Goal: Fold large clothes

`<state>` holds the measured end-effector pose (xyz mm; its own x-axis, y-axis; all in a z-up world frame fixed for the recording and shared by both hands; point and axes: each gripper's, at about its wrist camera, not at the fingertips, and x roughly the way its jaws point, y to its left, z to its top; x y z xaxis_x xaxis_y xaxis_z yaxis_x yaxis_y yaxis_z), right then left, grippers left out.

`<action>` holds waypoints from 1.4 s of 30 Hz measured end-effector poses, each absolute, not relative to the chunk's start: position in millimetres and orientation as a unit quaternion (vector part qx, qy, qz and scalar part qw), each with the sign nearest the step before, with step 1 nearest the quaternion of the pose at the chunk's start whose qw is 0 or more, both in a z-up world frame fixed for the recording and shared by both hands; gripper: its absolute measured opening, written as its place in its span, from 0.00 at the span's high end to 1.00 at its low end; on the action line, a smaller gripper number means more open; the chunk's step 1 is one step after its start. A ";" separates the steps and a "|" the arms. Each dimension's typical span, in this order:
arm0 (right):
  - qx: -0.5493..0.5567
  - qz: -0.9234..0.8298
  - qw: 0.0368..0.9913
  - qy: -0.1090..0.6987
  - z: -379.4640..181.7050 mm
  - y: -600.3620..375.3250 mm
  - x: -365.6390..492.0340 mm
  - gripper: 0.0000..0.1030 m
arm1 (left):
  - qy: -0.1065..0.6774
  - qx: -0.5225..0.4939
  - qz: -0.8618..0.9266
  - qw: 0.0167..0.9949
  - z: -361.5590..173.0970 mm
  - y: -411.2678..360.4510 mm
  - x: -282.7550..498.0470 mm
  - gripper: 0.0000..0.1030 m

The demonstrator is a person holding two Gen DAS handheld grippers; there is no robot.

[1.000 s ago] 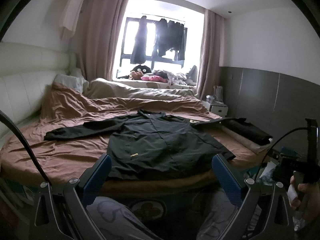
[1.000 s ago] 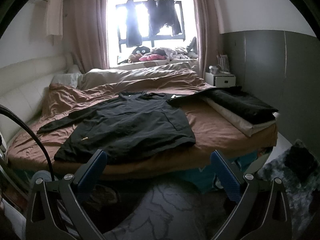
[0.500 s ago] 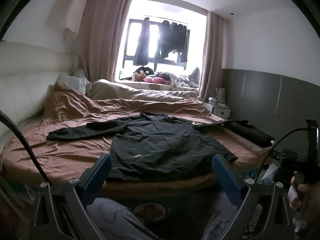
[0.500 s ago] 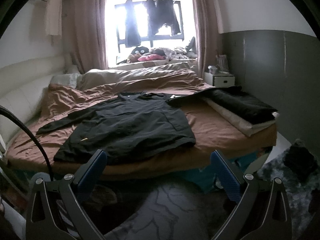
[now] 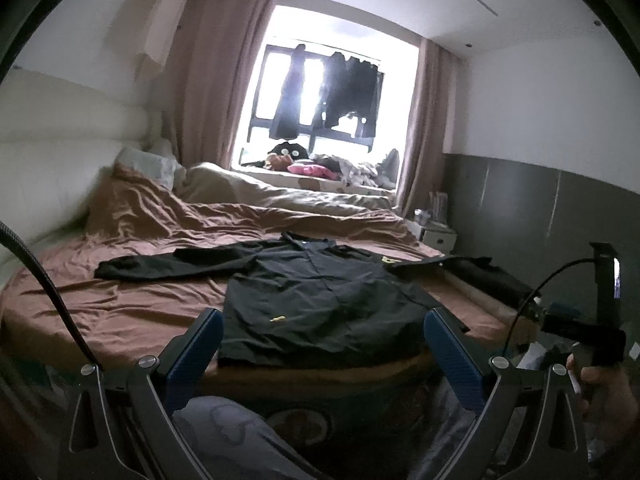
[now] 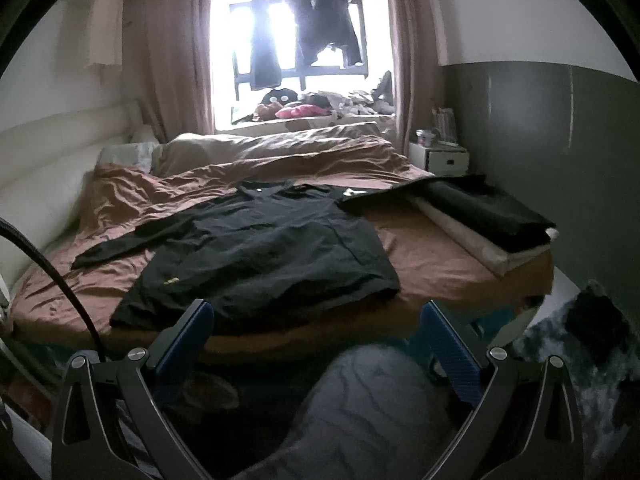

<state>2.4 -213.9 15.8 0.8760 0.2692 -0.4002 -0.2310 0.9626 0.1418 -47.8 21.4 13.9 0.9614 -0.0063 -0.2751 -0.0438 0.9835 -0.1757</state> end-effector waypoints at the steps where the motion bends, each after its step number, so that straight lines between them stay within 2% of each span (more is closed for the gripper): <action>1: 0.045 0.132 0.967 0.212 18.6 -211.9 3.8 0.00 | 0.138 -0.093 0.012 0.986 14.4 24.2 -48.2 0.02; 13: 0.019 0.189 0.959 0.211 36.1 -180.9 31.8 0.00 | 0.138 -0.134 0.052 0.980 19.9 77.8 -43.8 0.02; 31: 0.002 0.259 0.937 0.232 24.6 -137.6 174.2 0.00 | 0.193 -0.171 0.105 0.961 -3.2 152.8 49.3 0.02; 40: -0.052 0.302 0.927 0.215 28.3 -90.3 256.2 0.00 | 0.236 -0.194 0.113 0.945 -30.7 198.2 119.7 0.06; 42: -0.070 0.301 0.927 0.215 26.7 -77.8 277.9 0.00 | 0.257 -0.206 0.111 0.938 -42.6 212.2 141.1 0.14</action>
<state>277.9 -77.8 26.7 0.7272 0.5268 -0.4400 -0.5872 0.8095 -0.0013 141.1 212.2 -42.6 0.8437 0.1024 -0.5270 -0.3142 0.8901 -0.3301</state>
